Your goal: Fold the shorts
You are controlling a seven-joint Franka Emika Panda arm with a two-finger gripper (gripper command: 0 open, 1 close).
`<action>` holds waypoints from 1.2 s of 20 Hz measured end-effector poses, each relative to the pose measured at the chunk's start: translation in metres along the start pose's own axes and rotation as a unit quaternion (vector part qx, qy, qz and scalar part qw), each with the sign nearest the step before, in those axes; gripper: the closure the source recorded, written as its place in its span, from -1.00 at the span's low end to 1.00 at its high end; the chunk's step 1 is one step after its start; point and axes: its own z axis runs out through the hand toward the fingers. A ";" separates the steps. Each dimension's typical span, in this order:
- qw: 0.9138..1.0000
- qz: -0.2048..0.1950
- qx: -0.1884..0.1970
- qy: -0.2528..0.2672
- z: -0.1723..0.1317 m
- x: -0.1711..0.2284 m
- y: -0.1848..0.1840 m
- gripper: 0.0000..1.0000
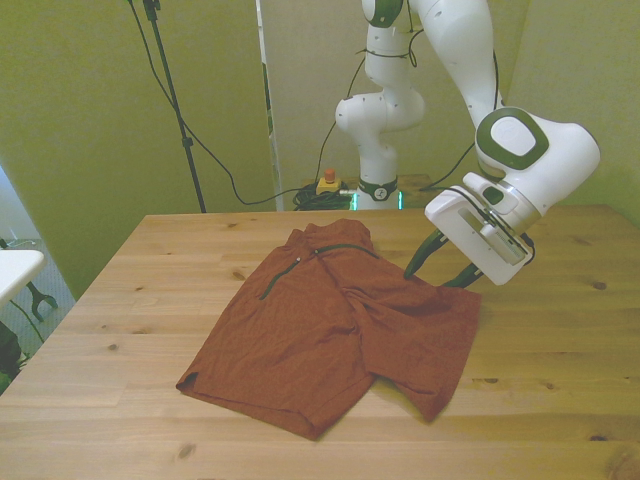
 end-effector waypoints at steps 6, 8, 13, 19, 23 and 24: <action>1.000 -0.003 -0.001 0.000 0.007 -0.002 -0.005 1.00; 1.000 -0.005 -0.002 0.001 0.009 -0.002 -0.006 1.00; 1.000 -0.007 -0.006 0.000 0.015 -0.005 -0.008 1.00; 1.000 -0.002 -0.001 -0.001 0.017 -0.004 -0.009 1.00; 1.000 0.024 0.010 0.004 0.007 0.010 -0.004 1.00; 0.999 0.034 0.013 0.006 0.003 0.020 0.002 1.00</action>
